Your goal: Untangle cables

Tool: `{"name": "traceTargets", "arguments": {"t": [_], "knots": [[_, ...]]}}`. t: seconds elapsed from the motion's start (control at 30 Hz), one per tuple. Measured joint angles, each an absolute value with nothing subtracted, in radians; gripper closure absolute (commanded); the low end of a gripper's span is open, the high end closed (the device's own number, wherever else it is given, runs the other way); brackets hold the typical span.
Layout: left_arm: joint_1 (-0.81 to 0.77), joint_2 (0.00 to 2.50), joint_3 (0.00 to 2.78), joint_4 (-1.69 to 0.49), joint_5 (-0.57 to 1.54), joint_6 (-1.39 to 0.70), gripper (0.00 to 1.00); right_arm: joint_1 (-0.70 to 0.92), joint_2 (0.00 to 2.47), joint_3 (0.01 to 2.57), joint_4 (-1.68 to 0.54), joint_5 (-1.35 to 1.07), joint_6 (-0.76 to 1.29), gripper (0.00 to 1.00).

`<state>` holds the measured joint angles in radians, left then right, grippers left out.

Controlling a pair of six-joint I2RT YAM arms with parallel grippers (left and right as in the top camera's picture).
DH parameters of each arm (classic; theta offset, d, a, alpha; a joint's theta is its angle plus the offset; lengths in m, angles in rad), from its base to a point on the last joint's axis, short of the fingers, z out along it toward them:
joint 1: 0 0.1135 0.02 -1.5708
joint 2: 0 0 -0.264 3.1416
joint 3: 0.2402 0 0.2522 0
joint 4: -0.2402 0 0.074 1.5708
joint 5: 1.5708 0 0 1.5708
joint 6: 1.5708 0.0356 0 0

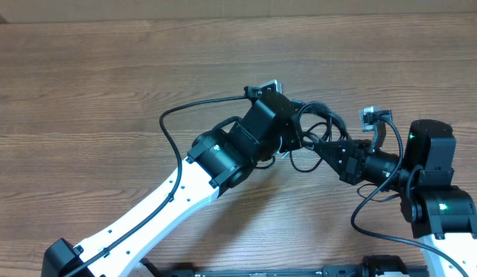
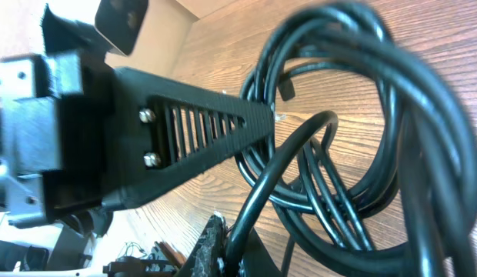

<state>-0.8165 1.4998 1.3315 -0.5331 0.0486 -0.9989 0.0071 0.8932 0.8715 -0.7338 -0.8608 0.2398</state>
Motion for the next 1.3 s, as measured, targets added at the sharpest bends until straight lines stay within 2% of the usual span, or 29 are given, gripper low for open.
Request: {"name": "traceTargets", "arguments": {"t": [0.73, 0.97, 1.07, 1.3], "knots": [[-0.817, 1.5, 1.332, -0.643, 0.01, -0.651, 0.96, 0.007, 0.893, 0.871, -0.726, -0.875, 0.24, 0.96], [-0.817, 1.5, 1.332, -0.644, 0.004, -0.603, 0.96, 0.007, 0.893, 0.871, -0.725, -0.876, 0.24, 0.96], [-0.817, 1.5, 1.332, -0.652, -0.02, -0.625, 0.96, 0.007, 0.893, 0.871, -0.726, -0.876, 0.24, 0.96], [-0.817, 1.506, 1.332, -0.741, -0.153, -0.996, 0.96, 0.007, 0.893, 0.871, -0.726, -0.876, 0.24, 0.96]]}}
